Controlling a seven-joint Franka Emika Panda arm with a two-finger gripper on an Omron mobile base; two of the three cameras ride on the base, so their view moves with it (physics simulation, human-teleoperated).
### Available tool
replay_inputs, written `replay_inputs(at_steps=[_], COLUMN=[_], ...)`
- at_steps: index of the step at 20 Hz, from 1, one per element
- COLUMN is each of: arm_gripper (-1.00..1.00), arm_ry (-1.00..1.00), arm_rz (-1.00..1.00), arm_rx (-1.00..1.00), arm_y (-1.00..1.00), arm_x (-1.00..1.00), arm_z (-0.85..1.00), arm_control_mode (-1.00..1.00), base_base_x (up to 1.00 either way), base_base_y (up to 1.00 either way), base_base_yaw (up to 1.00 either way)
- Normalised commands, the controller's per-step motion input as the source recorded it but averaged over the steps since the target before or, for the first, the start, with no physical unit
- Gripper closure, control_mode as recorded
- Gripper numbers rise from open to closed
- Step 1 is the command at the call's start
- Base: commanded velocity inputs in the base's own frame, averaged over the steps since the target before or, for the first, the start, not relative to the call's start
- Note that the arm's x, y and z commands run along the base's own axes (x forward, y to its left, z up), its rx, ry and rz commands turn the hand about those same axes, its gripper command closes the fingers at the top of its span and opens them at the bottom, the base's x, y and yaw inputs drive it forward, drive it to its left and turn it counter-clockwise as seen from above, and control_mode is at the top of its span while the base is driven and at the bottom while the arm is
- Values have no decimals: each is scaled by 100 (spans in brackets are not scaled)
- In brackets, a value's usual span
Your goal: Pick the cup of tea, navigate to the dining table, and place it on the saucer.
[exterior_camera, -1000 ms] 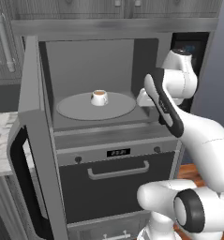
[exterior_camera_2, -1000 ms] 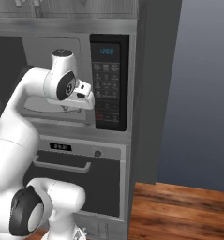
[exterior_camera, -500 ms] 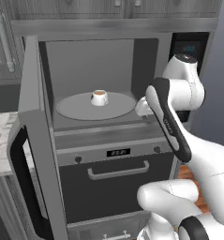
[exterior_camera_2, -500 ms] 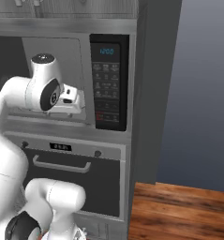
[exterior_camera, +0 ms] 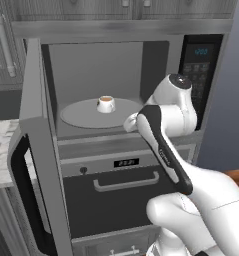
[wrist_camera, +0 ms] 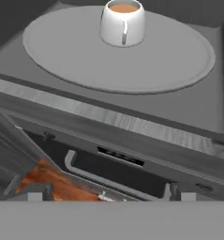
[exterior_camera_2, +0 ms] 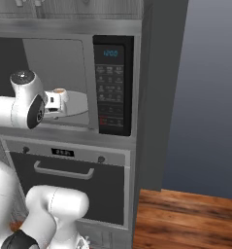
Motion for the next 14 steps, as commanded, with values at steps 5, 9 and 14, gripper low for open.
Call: replay_inputs(at_steps=[5,9,14], arm_gripper=[-100,-100,-100], arm_ry=[-1,0,0], arm_rz=[3,0,0], arm_rx=[1,1,5], arm_y=[22,16,18], arm_x=[47,45,59], arm_z=[17,16,2], arm_control_mode=[-100,-100,-100], base_base_x=[0,0,0], base_base_y=[0,0,0], base_base_yaw=[0,0,0])
